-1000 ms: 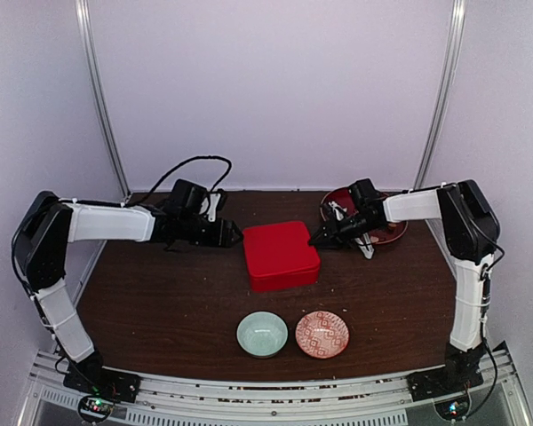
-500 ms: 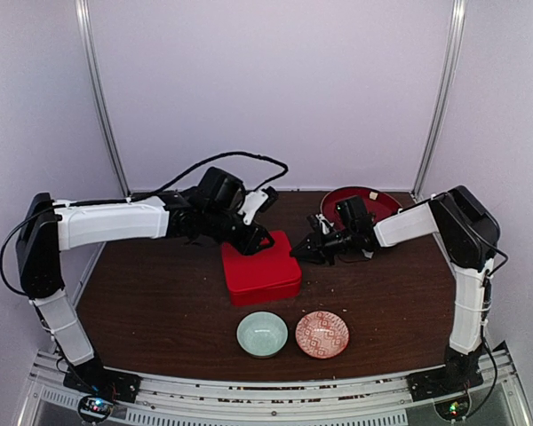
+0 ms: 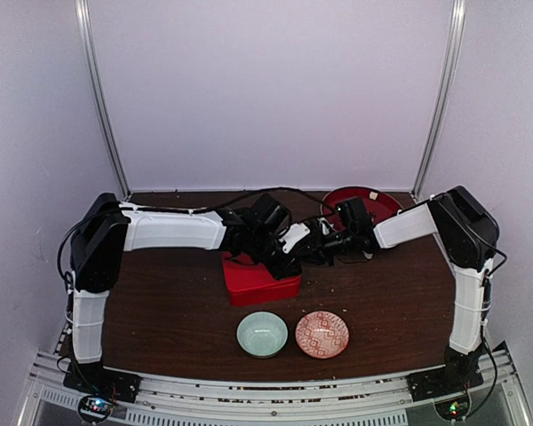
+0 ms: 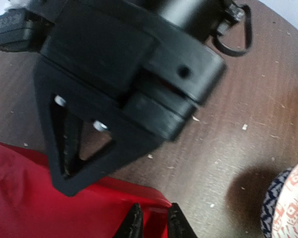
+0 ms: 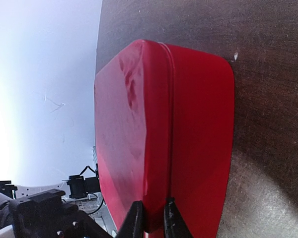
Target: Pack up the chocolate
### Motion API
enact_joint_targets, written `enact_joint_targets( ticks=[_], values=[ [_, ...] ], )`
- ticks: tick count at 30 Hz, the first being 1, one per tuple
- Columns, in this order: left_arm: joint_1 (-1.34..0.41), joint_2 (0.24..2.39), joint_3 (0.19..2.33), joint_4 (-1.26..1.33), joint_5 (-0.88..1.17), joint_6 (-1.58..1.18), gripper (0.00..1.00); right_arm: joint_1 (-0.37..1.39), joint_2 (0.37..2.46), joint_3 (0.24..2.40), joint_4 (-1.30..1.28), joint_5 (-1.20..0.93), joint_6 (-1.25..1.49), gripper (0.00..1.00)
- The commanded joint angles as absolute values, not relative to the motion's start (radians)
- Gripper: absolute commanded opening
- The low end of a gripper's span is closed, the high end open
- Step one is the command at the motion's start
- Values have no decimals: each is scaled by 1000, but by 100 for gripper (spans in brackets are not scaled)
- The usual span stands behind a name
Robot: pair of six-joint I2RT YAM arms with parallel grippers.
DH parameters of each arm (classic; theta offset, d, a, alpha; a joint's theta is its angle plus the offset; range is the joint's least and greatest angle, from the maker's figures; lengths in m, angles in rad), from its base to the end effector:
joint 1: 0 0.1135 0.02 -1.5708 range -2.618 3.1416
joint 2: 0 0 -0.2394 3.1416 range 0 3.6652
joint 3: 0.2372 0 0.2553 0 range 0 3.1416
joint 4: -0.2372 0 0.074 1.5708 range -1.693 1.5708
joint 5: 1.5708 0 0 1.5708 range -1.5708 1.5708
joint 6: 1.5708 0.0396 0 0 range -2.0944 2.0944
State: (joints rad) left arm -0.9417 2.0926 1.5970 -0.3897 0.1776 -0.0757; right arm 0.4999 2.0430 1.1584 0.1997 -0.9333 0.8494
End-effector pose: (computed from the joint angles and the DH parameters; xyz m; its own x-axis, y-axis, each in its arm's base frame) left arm 0.2636 -0.3742 0.1683 -0.5193 0.5872 -0.6209 0.8247 0.5347 -0.1843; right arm 0.3429 0.2235 0.1110 -0.9910 -0.0320 -0.1298 -0.1323 0.3756 0.9173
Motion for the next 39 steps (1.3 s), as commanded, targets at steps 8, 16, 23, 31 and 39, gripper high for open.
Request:
enact_joint_targets(
  ticks=[8, 16, 23, 31, 39],
  values=[
    [-920, 2054, 1683, -479, 103, -49, 19, 541, 2134, 1117, 66, -870, 836, 3],
    [-922, 1964, 1664, -450, 107, -8, 17, 542, 2136, 1116, 53, -870, 824, 3],
    [-946, 2024, 1649, -454, 152, 14, 15, 541, 2138, 1120, 54, -870, 824, 2],
    [-947, 2131, 1651, -497, 156, 5, 12, 541, 2143, 1121, 46, -868, 819, 3],
    [-924, 2046, 1691, -509, 125, 5, 11, 541, 2143, 1122, 44, -866, 818, 2]
  ],
)
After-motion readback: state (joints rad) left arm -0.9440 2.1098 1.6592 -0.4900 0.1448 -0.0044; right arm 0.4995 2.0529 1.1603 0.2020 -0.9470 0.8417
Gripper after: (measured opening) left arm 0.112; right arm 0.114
